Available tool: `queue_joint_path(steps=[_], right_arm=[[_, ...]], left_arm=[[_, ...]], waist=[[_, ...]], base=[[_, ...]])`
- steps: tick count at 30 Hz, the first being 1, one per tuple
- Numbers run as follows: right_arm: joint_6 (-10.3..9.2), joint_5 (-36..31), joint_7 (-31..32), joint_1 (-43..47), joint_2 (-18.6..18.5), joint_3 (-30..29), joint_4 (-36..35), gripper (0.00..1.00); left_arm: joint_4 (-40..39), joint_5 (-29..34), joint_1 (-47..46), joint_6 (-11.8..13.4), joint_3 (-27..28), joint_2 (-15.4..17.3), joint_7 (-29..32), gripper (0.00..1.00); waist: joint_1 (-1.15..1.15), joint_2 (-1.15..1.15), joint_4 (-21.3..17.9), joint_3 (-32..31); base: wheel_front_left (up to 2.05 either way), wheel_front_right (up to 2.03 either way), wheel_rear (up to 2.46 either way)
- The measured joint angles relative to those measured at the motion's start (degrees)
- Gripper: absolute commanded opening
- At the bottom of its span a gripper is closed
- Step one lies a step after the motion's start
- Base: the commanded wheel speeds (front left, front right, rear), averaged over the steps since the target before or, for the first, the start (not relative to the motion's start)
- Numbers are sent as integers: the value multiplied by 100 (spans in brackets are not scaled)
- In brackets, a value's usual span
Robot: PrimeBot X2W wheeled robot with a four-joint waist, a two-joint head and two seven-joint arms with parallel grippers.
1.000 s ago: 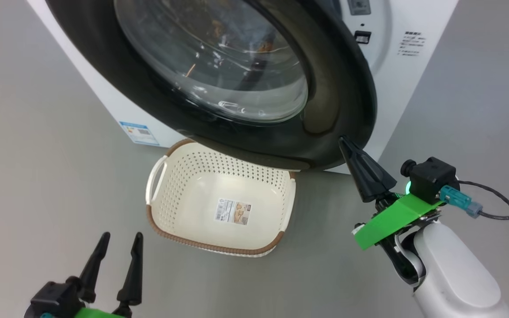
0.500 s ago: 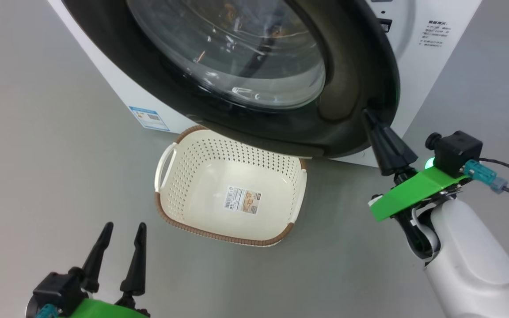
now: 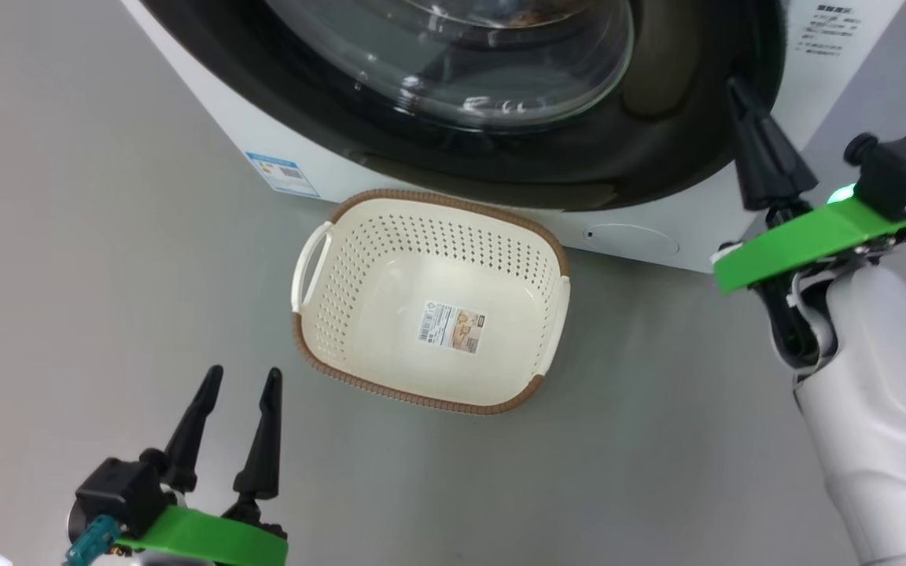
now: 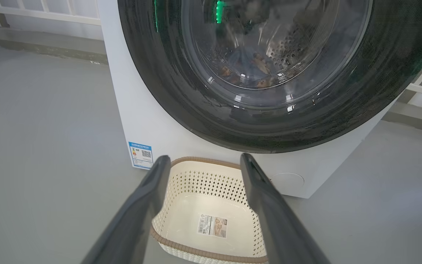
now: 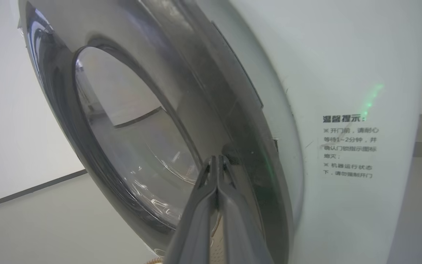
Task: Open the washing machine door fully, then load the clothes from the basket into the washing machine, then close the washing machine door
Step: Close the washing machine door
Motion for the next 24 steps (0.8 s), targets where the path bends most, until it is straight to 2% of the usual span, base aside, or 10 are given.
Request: queue_joint_path(steps=[12,21,23,24], right_arm=[[49,-192,0,-442,99,-476,227,0],[43,-240,0,-446,116,-400,222,1],[36,-240,-1,-339,56,-318,181,38],[22,-240,-1,-239,34,-285,166,81]], left_arm=[[-19,-77,-198,0,-58,-20,-3,100],[12,-76,-198,0,-54,-22,-22,100],[27,-76,-198,0,-47,-20,-22,100],[37,-76,-197,0,-43,-20,-22,100]], waist=[[0,0,178,212],[0,0,97,131],[0,0,69,81],[0,0,53,53]], base=[[0,0,0],[0,0,0],[0,0,0],[0,0,0]])
